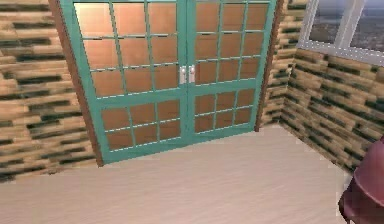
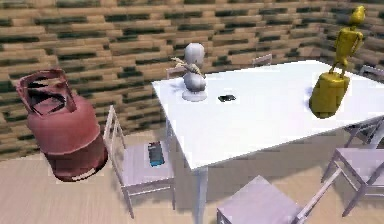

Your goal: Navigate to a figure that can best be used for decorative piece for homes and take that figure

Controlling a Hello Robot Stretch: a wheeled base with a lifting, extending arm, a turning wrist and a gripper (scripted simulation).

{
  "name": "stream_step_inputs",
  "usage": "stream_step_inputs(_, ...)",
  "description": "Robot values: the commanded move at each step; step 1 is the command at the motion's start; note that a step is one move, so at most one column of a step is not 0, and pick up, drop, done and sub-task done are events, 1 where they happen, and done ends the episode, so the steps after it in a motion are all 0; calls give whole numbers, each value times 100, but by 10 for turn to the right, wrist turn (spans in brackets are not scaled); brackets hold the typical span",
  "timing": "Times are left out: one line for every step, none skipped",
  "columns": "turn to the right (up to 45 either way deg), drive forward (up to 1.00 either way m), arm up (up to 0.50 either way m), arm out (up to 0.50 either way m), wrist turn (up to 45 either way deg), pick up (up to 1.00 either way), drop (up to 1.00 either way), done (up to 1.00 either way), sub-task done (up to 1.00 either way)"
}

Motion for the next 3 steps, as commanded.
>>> stream_step_inputs(450,0,0,0,0,0,0,0,0)
stream_step_inputs(90,0,0,0,0,0,0,0,0)
stream_step_inputs(0,75,0,0,0,0,0,0,0)
